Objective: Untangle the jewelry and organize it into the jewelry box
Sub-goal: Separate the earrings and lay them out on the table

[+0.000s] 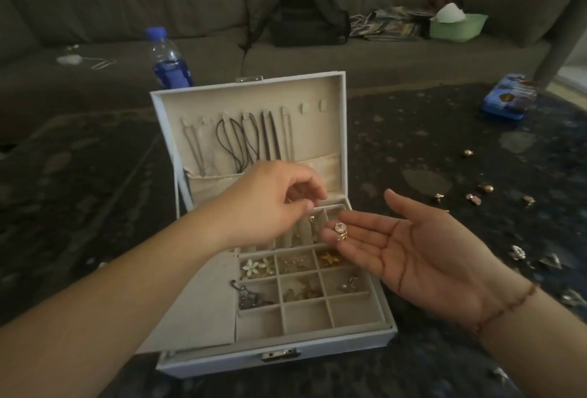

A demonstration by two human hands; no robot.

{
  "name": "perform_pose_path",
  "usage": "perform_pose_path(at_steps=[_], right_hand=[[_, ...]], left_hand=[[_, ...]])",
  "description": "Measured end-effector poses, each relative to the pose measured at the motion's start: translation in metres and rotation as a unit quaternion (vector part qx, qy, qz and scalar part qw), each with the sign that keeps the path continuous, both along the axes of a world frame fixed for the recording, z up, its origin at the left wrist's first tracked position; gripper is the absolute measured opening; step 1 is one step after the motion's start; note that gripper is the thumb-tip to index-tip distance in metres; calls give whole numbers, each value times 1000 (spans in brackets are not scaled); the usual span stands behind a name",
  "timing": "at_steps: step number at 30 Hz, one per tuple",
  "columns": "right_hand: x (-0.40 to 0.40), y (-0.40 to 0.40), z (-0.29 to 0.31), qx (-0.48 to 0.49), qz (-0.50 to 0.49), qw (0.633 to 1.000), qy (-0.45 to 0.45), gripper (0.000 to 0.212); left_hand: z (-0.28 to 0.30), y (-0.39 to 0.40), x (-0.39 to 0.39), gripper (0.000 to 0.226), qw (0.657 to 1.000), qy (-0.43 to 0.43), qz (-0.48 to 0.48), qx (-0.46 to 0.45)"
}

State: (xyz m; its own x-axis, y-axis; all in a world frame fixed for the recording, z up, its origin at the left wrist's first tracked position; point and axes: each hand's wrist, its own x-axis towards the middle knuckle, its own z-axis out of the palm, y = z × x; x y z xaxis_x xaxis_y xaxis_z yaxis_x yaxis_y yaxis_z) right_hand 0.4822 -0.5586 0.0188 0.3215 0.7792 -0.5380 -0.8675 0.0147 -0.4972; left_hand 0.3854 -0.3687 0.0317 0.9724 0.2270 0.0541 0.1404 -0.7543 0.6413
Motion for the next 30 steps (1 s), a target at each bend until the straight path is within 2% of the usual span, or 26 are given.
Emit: perform_pose_path(at_steps=[4, 7, 10, 11, 12, 15, 18, 20, 24, 27, 30], right_hand=[[-8, 7, -1, 8, 34, 998, -53, 39], [-10, 17, -4, 6, 56, 986, -156, 37], [-9, 35, -1, -10, 68, 964, -258, 38], [-10, 43, 0, -27, 80, 944, -318, 35], [-11, 51, 0, -59, 100, 908, -402, 31], [-14, 76, -6, -158, 152, 740, -636, 25], [-19, 91, -15, -175, 173, 600, -761, 23], [-24, 96, -18, -156, 158, 536, -815, 22], [-30, 101, -19, -101, 198, 442, -869, 24], [-34, 102, -15, -112, 238, 410, -873, 25], [-39, 101, -14, -134, 253, 403, -869, 24]], left_hand=[[-23, 23, -39, 20, 994, -12, -14, 103], [-35, 36, -62, 17, 982, -27, -61, 177], [-40, 43, -74, 30, 975, -18, -81, 204], [-41, 45, -76, 34, 974, -7, -86, 209], [-42, 45, -76, 36, 972, 1, -92, 215], [-45, 45, -77, 38, 968, 16, -100, 229], [-48, 45, -77, 39, 971, 15, -91, 219], [-50, 47, -78, 39, 971, 6, -93, 218], [-58, 51, -78, 36, 968, -18, -96, 230], [-64, 54, -77, 40, 970, -44, -99, 219], [-63, 52, -76, 42, 969, -76, -102, 212]])
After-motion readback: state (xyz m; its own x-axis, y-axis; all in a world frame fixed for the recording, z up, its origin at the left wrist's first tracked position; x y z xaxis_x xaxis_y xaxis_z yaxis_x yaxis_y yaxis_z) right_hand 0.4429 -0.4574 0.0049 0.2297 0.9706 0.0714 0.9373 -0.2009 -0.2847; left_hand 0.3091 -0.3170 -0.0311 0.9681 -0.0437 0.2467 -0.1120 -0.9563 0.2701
